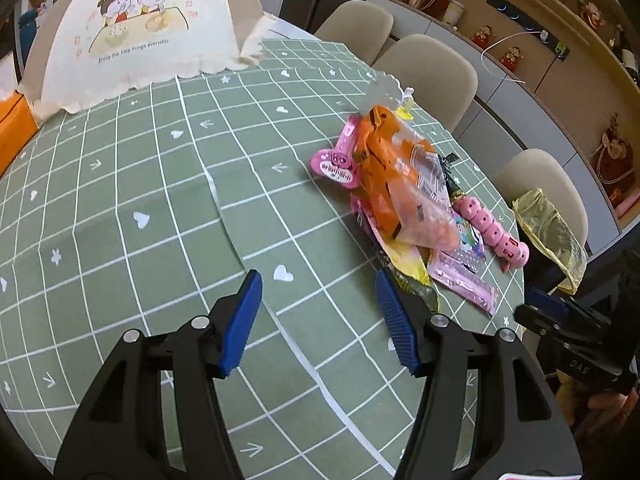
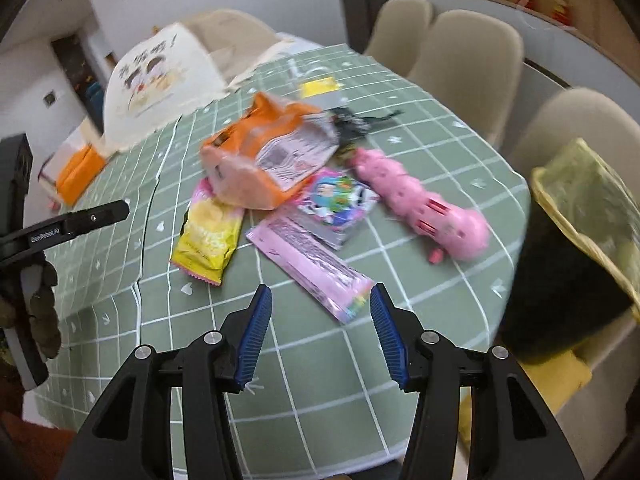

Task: Collect trash
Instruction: 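Move both grippers back over the snack pile on the table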

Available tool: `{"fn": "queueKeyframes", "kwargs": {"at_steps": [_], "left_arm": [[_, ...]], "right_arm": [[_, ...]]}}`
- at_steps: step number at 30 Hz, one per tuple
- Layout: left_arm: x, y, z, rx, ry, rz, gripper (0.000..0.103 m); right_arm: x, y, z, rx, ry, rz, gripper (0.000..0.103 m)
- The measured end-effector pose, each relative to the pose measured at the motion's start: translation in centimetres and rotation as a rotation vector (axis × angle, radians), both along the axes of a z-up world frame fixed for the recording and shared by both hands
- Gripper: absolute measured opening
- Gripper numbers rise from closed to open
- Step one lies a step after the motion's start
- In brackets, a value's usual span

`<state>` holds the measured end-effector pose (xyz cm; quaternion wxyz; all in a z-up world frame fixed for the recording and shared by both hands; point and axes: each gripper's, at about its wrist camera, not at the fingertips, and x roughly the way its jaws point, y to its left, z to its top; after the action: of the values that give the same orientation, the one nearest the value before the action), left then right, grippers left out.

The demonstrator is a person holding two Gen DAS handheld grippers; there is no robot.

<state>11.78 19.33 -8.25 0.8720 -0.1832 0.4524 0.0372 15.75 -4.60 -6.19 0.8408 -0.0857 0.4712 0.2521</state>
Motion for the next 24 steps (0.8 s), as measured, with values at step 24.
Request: {"fn": "queueKeyframes", "kwargs": {"at_steps": [24], "left_arm": [[1.6,-3.2,1.4,0.059,-0.022,-0.084,0.056]], "right_arm": [[2.7,4.2,-3.8,-0.11,0.033,0.196,0.02]]}}
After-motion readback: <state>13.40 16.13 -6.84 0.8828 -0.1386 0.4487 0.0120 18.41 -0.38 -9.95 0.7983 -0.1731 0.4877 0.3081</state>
